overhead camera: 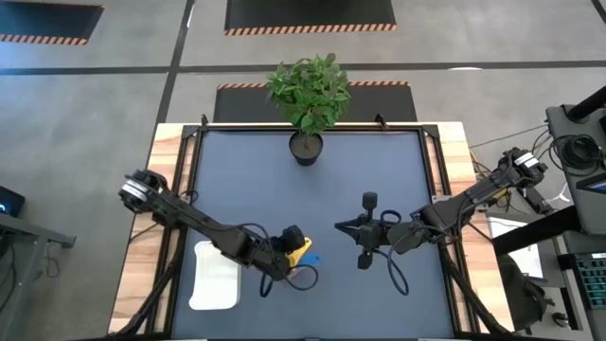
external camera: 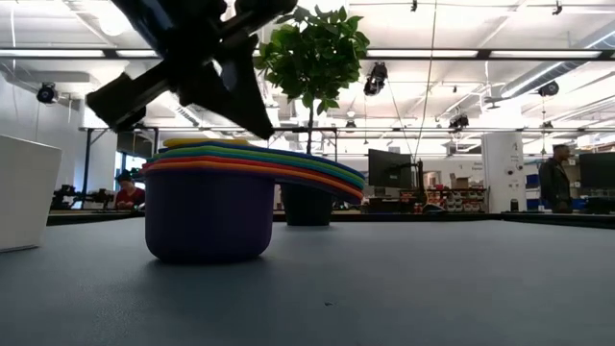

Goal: Nest measuring cups in basket
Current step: Stack the yellow measuring cup on the blue measuring cup

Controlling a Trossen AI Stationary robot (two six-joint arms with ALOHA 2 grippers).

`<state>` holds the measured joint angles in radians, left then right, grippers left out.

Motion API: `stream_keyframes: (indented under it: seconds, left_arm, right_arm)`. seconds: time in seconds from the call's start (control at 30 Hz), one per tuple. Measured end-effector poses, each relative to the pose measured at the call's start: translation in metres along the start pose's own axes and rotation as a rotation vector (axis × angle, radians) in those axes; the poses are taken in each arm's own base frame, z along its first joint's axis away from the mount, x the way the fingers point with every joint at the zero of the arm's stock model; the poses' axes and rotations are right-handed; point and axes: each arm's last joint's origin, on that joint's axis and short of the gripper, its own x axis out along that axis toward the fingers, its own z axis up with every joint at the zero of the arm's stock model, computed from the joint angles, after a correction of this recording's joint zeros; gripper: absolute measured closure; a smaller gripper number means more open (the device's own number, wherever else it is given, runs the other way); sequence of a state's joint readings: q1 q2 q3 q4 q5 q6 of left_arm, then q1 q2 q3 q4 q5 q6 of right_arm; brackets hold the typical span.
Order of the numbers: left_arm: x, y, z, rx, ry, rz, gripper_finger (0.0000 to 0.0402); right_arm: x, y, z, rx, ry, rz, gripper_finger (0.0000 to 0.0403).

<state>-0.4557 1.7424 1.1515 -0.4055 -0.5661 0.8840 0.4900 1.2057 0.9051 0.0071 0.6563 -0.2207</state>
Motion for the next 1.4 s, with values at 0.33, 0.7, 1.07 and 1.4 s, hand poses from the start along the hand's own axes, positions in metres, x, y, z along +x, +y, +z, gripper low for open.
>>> stream_keyframes:
  seconds: [0.33, 0.7, 1.07, 1.4]
  left_arm:
    - [0.005, 0.013, -0.014, -0.467, 0.093, 0.099, 0.0401]
    - [0.002, 0.03, -0.022, -1.039, 0.073, -0.02, 0.0401]
    - [0.004, 0.029, -0.027, -1.379, 0.09, -0.243, 0.0401]
    - [0.01, 0.024, -0.03, -1.395, 0.12, -0.187, 0.0401]
  right_arm:
    - [0.0, 0.0, 0.0, -0.001, 0.001, 0.0, 0.0394]
    - [0.0, 0.0, 0.0, -0.001, 0.001, 0.0, 0.0394]
    - [0.0, 0.0, 0.0, -0.002, 0.002, 0.0, 0.0394]
    - [0.0, 0.0, 0.0, -0.001, 0.002, 0.0, 0.0394]
